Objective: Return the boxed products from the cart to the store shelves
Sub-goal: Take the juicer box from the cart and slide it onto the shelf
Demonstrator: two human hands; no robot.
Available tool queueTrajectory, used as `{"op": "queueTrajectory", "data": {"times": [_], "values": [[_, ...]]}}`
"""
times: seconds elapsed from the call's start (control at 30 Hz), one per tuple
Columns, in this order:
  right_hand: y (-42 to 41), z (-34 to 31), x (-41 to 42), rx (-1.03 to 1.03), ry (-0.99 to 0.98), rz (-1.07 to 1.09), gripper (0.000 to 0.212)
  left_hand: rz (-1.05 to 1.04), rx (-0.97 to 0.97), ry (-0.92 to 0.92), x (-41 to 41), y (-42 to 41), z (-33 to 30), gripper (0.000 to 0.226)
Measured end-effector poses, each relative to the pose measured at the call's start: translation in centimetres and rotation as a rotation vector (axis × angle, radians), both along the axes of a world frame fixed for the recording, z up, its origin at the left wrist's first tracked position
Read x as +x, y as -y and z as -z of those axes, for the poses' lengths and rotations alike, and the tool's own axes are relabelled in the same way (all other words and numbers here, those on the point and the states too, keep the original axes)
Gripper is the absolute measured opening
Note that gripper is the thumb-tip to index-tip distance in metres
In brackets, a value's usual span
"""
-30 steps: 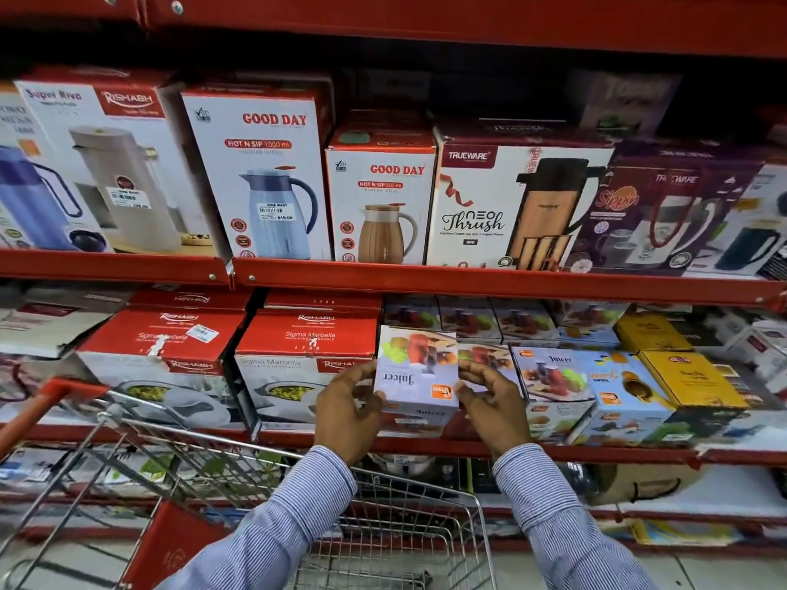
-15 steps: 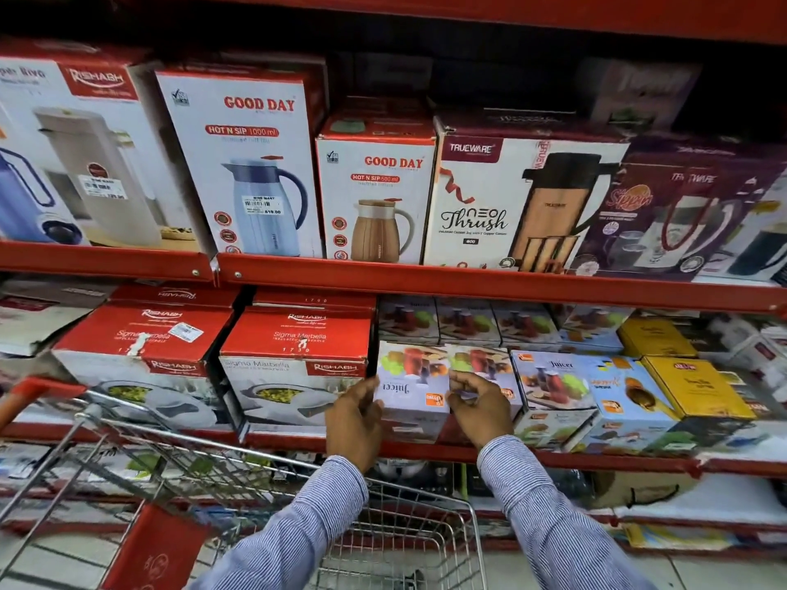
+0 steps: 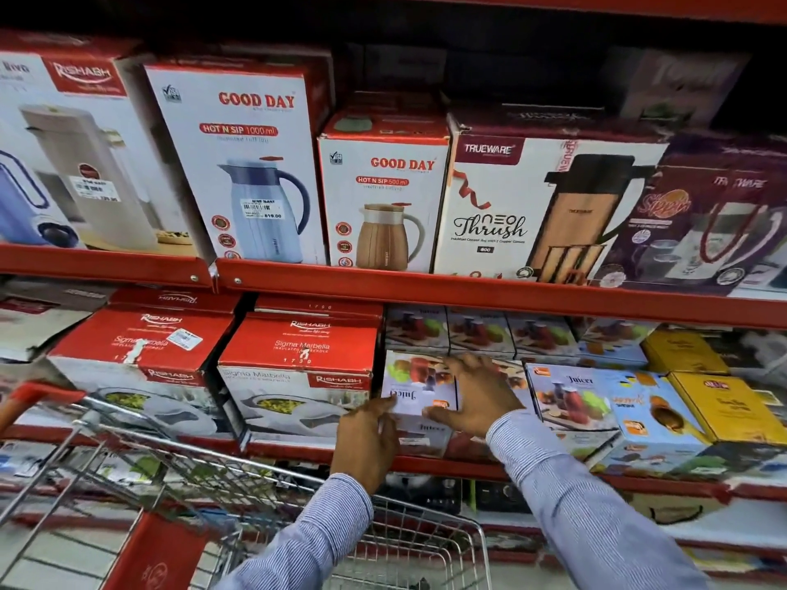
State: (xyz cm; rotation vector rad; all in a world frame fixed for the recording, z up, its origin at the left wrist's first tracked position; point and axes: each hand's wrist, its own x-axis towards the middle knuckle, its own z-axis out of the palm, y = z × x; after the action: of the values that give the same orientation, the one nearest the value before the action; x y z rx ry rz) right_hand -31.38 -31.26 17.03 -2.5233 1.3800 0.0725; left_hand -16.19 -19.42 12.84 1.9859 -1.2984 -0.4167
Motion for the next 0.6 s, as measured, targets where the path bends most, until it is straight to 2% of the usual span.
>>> {"op": "queueTrajectory", "data": {"times": [0.1,0.23,0.47,0.6], "values": [[1.2,-0.3,0.4,-0.01,-0.129,-0.084,0.107,0.0,0.014,0.0,0.2,-0.2,0.1,0.033],[2.6,-0.1,0.6,-0.019,-0.2,-0.132,0.12,0.001,0.013,-0.012,0.4,-0.1,0.3,0.034],[3.8,0.7,0.9,0.013,-0.155,-0.124,0.129,-0.024,0.005,-0.036,0.5,0.1,0.6,0.033],[3.7,0.9,0.9,0.025,-0.111,-0.112,0.127,-0.024,-0.015,-0.022,0.5,0.0,0.9,0.033]]}}
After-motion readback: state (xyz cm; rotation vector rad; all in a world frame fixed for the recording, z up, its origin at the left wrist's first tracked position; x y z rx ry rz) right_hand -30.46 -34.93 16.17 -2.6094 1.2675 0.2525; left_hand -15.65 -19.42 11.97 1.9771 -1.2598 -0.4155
